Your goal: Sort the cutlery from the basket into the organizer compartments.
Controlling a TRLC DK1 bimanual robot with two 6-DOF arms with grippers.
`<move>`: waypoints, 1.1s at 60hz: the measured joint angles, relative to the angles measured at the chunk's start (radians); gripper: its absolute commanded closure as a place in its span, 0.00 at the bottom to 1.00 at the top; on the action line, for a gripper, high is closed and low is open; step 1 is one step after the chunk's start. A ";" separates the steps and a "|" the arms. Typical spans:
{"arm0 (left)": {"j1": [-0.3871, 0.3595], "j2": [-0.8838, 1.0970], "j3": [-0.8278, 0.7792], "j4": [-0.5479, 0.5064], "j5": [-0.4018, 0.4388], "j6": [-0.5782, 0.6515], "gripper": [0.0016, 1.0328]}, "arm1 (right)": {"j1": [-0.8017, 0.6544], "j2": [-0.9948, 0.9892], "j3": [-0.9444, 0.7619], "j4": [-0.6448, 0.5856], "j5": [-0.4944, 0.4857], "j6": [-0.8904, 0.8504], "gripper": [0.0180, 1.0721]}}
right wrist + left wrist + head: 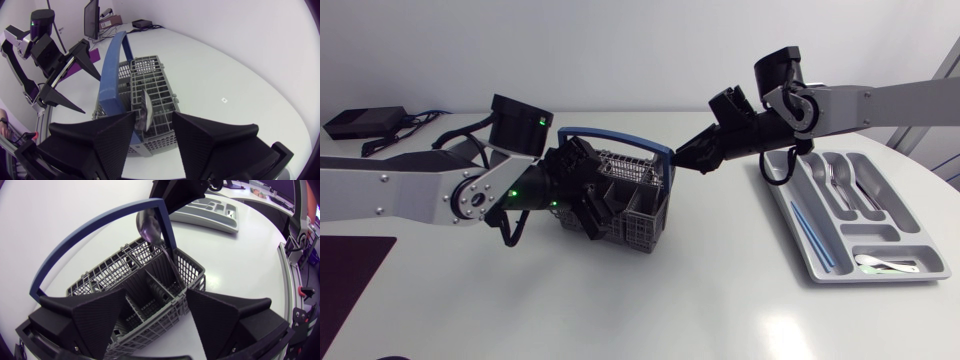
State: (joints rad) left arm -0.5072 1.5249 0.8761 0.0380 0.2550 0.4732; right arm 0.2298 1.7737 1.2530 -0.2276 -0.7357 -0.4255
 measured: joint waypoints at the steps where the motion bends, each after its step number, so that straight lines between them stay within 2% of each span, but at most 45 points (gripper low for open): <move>1: 0.000 0.000 0.000 0.000 0.000 0.000 0.19 | 0.002 0.001 0.000 0.000 0.000 0.000 0.49; 14: -0.005 0.000 0.000 -0.003 0.000 0.000 0.17 | 0.026 0.014 0.016 0.000 0.024 0.000 0.73; 17: -0.007 0.000 0.000 -0.004 0.000 0.000 0.14 | 0.035 0.019 0.020 0.000 0.031 0.000 0.76; 22: -0.007 0.000 0.000 -0.004 0.000 0.003 0.14 | 0.043 0.030 0.025 0.000 0.034 0.000 0.83; 26: -0.007 0.000 0.000 -0.004 -0.002 0.004 0.14 | 0.045 0.042 0.032 -0.005 0.034 0.000 0.94; 59: -0.020 0.000 0.000 -0.019 -0.011 0.019 0.13 | 0.041 0.055 0.083 -0.065 0.034 0.001 0.95; 66: -0.029 0.000 0.000 -0.019 -0.029 0.026 0.09 | 0.032 0.049 0.085 -0.069 0.030 0.014 0.95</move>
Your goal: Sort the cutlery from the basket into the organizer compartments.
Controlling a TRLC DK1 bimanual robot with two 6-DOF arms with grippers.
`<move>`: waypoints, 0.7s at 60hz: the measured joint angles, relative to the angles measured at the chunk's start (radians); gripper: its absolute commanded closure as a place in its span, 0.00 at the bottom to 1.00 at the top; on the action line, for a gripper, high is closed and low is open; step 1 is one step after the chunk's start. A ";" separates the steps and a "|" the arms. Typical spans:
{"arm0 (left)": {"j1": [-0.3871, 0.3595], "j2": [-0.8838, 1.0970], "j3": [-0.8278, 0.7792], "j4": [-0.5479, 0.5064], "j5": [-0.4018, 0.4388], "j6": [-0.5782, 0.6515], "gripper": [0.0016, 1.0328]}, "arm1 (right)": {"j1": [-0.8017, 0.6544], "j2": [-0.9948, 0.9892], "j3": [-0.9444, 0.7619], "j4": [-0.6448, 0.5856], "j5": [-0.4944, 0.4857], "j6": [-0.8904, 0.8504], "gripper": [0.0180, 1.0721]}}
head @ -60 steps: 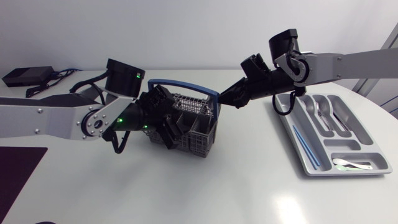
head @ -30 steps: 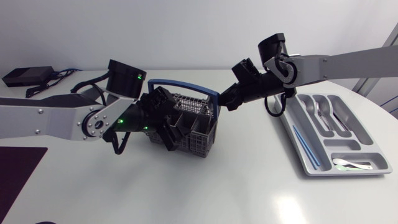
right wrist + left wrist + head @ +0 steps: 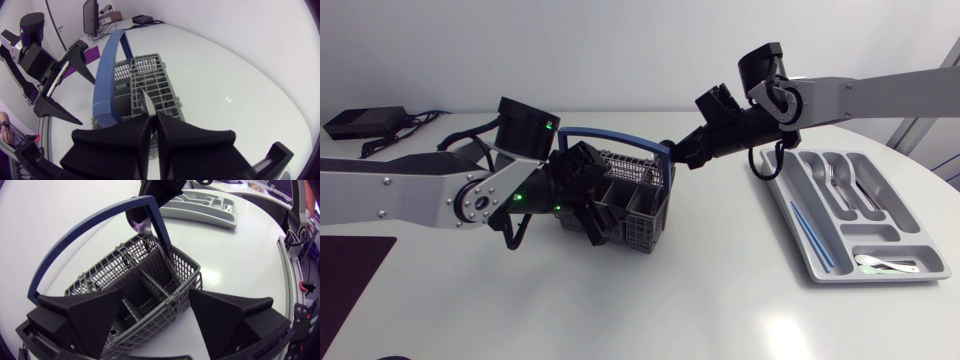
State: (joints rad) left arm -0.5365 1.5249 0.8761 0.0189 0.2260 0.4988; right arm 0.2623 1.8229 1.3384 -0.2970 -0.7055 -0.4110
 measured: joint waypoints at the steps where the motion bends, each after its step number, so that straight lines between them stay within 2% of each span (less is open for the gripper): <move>1: -0.002 0.000 0.000 0.000 -0.001 0.000 0.09 | -0.003 -0.002 0.002 -0.003 -0.001 0.001 0.95; 42: -0.024 0.000 0.000 0.000 -0.026 0.000 0.06 | -0.084 -0.112 0.133 -0.044 -0.001 0.040 0.95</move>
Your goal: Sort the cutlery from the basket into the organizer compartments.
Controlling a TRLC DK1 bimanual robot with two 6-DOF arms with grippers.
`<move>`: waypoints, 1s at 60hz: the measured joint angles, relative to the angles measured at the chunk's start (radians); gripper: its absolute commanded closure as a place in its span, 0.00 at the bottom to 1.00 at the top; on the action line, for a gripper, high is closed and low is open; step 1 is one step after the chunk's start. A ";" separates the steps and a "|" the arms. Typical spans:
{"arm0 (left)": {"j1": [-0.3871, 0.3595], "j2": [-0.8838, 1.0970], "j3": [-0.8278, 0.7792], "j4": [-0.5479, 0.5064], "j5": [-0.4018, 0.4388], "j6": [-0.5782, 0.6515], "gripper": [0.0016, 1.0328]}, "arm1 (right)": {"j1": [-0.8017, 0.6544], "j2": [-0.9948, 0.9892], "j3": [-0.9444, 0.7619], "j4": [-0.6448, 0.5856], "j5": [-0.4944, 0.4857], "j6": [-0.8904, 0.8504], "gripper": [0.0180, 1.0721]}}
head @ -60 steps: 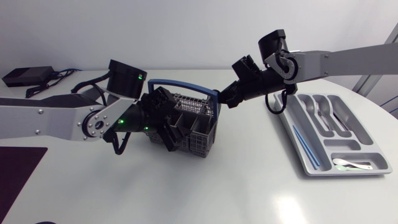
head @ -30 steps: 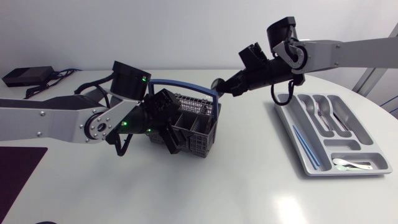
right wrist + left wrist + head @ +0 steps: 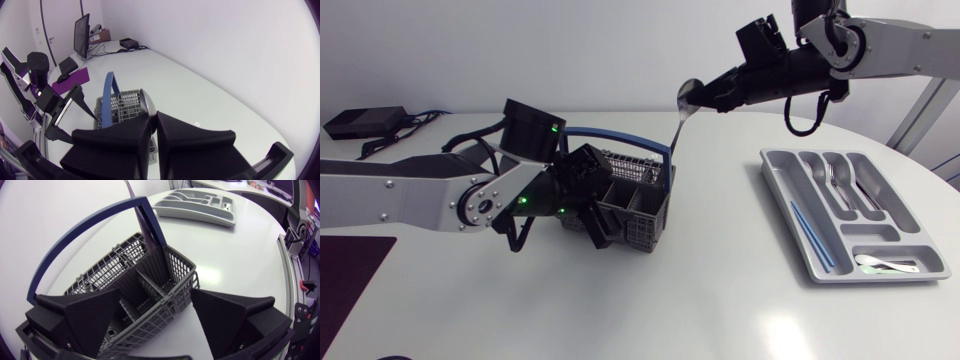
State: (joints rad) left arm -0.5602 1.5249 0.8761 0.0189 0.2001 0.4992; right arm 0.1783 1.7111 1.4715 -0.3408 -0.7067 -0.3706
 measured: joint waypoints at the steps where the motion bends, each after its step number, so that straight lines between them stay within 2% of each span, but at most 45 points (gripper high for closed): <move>1: -0.002 0.000 0.000 0.000 0.000 0.000 0.06 | -0.005 -0.003 0.002 0.000 0.000 0.002 0.95; 26: -0.007 0.000 0.000 -0.003 0.000 0.000 0.06 | -0.110 -0.053 0.042 -0.004 -0.030 0.038 0.95; 60: -0.008 -0.018 0.003 -0.041 -0.008 0.015 0.05 | -0.314 -0.135 0.035 -0.192 -0.074 -0.096 0.95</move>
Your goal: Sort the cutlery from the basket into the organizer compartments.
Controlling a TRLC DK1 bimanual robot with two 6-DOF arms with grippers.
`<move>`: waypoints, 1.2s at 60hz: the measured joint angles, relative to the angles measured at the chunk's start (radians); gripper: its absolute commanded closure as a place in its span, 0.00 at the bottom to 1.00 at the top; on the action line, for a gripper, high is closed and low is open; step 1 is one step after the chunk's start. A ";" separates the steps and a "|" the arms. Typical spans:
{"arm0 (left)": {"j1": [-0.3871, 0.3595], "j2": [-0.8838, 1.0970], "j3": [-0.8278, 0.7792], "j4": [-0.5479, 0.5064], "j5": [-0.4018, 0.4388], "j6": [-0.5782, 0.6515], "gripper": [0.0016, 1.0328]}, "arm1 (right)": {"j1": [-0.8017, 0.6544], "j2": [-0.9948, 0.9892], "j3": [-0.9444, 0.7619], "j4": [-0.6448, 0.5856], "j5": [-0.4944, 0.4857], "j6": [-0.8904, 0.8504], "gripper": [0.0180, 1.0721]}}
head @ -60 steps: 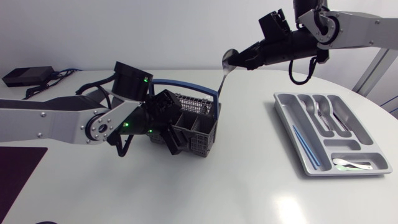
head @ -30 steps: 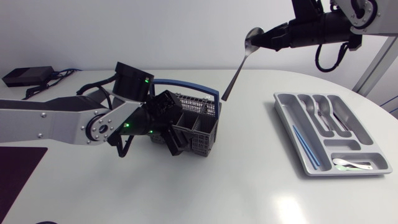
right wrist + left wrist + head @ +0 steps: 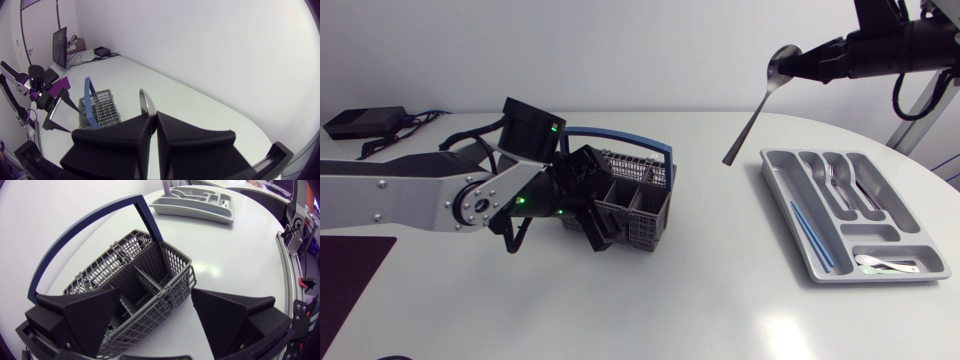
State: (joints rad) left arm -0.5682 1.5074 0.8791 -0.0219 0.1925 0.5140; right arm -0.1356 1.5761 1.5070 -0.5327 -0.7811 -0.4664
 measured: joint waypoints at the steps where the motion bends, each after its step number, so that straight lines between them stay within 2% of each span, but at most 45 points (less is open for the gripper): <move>1: 0.000 -0.002 0.001 -0.001 0.000 0.001 0.05 | -0.007 0.000 0.000 -0.007 0.000 -0.009 0.95; 16: -0.011 -0.011 0.003 -0.005 0.000 0.011 0.05 | -0.166 0.015 0.000 -0.110 0.000 -0.161 0.95; 34: -0.031 -0.011 0.003 -0.007 -0.019 0.012 0.05 | -0.350 0.171 0.060 -0.248 0.002 -0.352 0.95; 54: -0.035 -0.011 0.003 -0.007 -0.023 0.022 0.05 | -0.445 0.308 0.249 -0.391 0.038 -0.525 0.95; 72: -0.035 -0.016 0.003 -0.007 -0.023 0.023 0.05 | -0.449 0.390 0.328 -0.440 0.099 -0.586 0.95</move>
State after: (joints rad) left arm -0.6037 1.4918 0.8825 -0.0288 0.1699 0.5365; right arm -0.5850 1.9663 1.8351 -0.9726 -0.6819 -1.0527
